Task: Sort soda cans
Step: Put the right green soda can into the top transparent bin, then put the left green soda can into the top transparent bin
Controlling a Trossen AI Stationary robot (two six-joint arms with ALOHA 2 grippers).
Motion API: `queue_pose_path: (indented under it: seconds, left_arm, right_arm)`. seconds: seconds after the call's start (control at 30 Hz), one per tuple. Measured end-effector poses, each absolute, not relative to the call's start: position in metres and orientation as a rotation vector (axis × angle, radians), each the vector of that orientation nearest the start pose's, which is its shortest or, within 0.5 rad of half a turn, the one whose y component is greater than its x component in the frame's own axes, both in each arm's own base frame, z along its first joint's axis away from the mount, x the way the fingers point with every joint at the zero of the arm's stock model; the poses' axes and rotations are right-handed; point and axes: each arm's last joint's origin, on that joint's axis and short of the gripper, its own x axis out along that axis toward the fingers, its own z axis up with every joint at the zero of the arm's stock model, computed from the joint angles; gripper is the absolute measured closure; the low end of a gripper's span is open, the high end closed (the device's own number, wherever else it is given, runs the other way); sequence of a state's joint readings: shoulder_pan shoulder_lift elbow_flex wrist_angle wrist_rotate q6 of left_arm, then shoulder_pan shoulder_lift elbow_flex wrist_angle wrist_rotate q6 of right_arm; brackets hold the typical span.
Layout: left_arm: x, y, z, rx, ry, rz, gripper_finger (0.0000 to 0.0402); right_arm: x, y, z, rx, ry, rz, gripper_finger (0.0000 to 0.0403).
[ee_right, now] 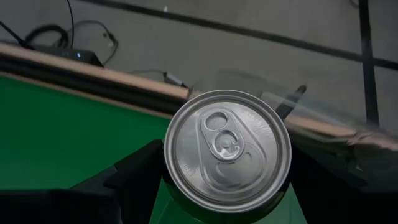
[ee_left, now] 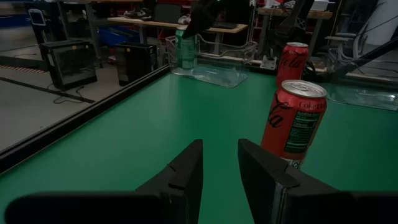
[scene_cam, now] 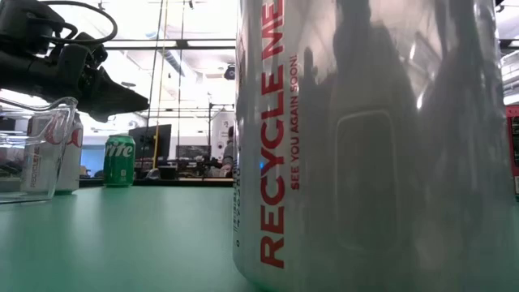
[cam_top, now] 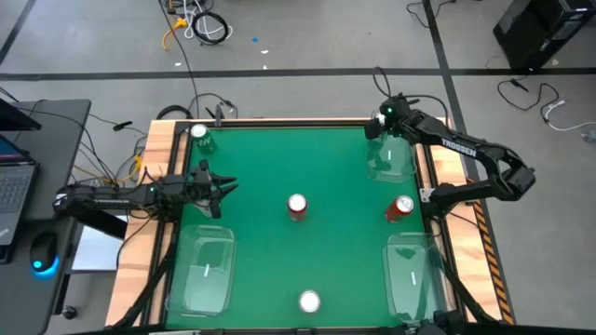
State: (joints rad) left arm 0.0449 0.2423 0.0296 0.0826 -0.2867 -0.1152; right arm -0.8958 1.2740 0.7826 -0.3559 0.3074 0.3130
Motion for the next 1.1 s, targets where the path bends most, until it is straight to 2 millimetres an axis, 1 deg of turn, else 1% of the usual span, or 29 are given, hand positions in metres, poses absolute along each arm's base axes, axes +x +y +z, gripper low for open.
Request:
queue_pose_path:
  seconds: [0.2,0.5,0.7,0.87,1.0,1.1]
  left_arm:
    - [0.110,0.013,0.161,-0.100,0.110,0.338,0.0293]
    - [0.110,0.013,0.161,-0.108,0.108,0.339,0.0293]
    - [0.110,0.013,0.165,-0.113,0.073,0.336,0.0293]
    - [0.111,0.013,0.174,-0.121,0.011,0.333,0.0293]
    - [0.109,0.014,0.193,-0.123,-0.015,0.354,0.0293]
    - [0.107,0.014,0.210,-0.112,-0.016,0.382,0.0292]
  right_arm:
    - [0.149,-0.209,0.208,0.540,0.660,-1.254,0.0099]
    - [0.148,-0.211,0.203,0.533,0.696,-1.244,0.0065]
    - [0.148,-0.211,0.205,0.499,0.707,-1.229,0.0058]
    - [0.145,-0.207,0.215,0.470,0.673,-1.224,0.0057]
    - [0.141,-0.202,0.227,0.437,0.630,-1.220,0.0054]
    - [0.138,-0.197,0.237,0.414,0.594,-1.217,0.0053]
